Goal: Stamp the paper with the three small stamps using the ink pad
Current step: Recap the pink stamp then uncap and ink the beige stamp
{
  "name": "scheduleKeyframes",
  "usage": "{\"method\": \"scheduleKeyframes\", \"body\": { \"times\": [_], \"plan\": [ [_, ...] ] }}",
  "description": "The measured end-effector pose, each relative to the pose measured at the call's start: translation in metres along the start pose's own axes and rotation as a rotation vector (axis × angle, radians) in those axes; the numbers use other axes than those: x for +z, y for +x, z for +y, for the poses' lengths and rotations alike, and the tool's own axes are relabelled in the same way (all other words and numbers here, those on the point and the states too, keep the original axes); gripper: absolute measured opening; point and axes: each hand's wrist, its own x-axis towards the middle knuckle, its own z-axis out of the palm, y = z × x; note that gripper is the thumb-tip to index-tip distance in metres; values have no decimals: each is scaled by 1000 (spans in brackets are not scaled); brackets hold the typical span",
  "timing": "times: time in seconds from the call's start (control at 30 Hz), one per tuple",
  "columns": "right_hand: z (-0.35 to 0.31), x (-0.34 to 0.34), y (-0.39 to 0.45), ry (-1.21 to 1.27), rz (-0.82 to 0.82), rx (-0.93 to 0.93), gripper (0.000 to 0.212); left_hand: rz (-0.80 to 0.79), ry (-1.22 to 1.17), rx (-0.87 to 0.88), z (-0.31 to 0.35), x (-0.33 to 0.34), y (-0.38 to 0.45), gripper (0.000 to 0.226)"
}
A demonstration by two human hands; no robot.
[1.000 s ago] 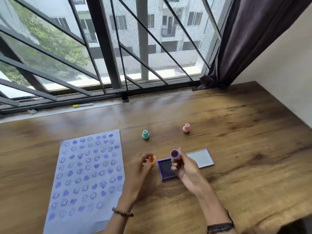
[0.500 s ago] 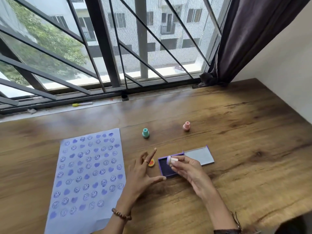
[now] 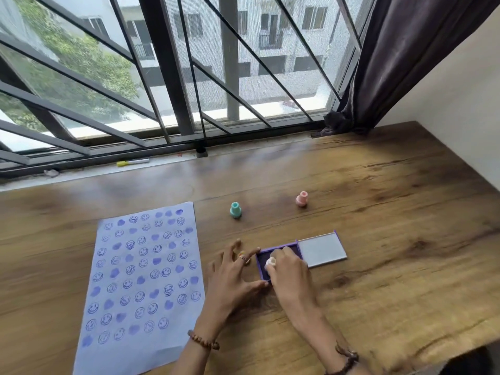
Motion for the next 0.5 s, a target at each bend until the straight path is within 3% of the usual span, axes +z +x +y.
{"method": "scheduleKeyframes", "body": {
  "times": [0.1,0.23,0.33,0.43,0.5],
  "plan": [
    [4,13,1,-26,-42,-4,21,13,-1,3,0,1,0,72],
    [11,6,6,103,-62,56,19,10,-97,9,1,-5,-3,99],
    [20,-6,-1,677,-85,216,8,19,-221,25,-6,-20,-4,108],
    [16,-14,-17,1416,-349,432,24,44,-80,75,-30,-43,-15,105],
    [10,-14,-27,1729,-536,547,26,-2,23,97,-53,-58,-26,106]
  ]
}}
